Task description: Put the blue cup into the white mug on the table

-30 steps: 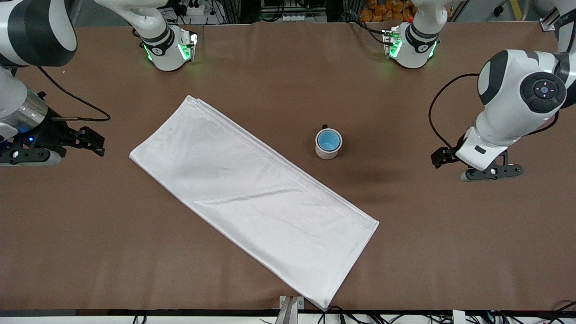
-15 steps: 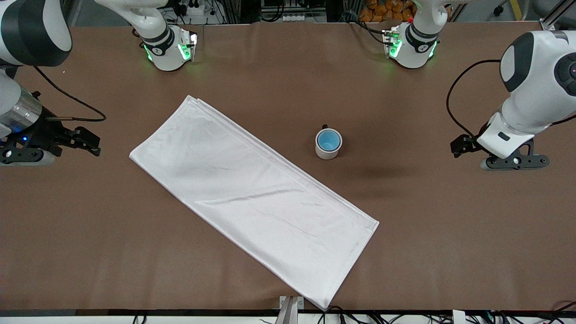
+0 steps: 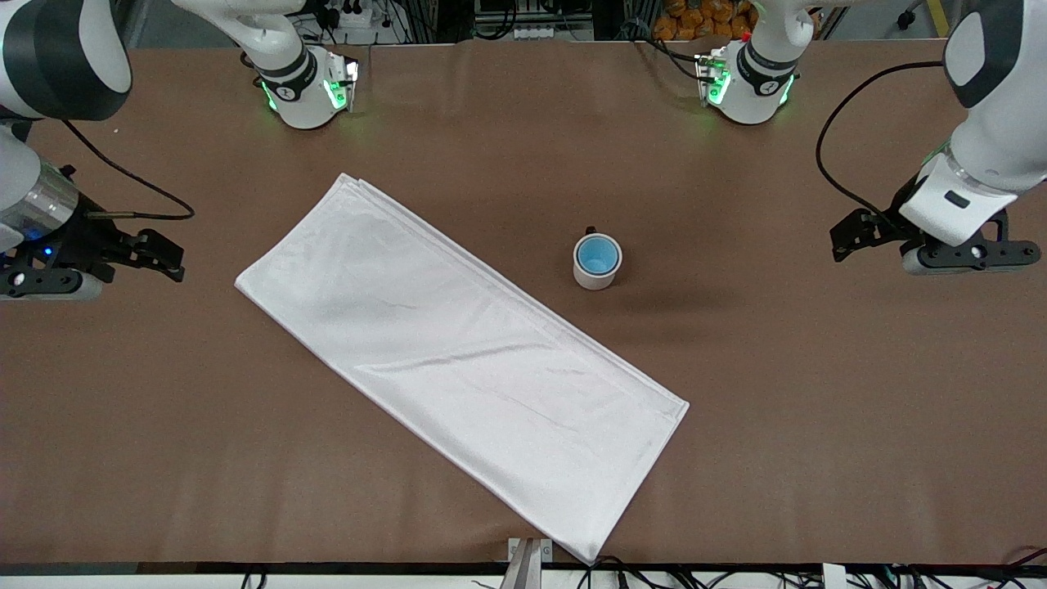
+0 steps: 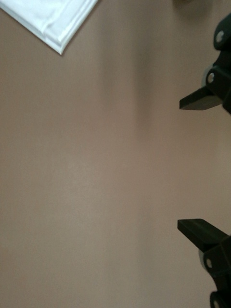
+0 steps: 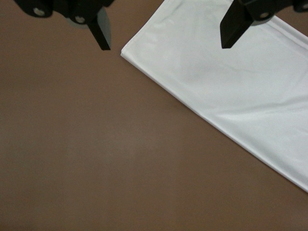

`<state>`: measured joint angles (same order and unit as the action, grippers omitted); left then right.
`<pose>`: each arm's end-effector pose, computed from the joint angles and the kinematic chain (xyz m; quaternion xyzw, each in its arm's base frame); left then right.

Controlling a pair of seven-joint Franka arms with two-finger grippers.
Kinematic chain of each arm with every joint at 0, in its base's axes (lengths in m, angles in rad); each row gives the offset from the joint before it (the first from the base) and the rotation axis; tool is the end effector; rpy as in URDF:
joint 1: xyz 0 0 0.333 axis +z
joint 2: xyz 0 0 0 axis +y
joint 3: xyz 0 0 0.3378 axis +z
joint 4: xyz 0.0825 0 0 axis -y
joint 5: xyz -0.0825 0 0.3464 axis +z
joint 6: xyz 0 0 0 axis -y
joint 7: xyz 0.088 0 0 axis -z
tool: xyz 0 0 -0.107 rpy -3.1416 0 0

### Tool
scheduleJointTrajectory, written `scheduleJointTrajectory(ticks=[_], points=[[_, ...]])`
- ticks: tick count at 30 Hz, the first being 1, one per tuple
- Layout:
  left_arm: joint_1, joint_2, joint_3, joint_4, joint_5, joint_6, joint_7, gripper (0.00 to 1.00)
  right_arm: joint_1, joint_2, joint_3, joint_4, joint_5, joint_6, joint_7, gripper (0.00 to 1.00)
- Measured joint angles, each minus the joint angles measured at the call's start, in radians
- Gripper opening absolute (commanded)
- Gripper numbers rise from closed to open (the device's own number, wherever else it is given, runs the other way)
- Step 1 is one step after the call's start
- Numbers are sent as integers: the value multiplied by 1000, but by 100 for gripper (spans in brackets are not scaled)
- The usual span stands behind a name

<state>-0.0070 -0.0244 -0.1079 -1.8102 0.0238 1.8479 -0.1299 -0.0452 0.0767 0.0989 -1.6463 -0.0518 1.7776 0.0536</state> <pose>0.5215 -0.0589 0.5780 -0.9994 -0.0046 -0.0323 0.0090 0.5562 0.0233 0.5908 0.9994 0.0044 0.0286 0.0202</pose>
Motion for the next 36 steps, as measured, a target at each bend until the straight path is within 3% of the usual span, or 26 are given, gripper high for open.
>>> scheduleJointTrajectory(ticks=[7, 36], points=[[-6, 15, 19, 84, 0, -72, 9, 100, 0, 0, 0, 0, 0, 0, 0, 100], [-20, 31, 26, 170, -7, -171, 53, 100, 0, 0, 3, 0, 0, 6, 0, 100]])
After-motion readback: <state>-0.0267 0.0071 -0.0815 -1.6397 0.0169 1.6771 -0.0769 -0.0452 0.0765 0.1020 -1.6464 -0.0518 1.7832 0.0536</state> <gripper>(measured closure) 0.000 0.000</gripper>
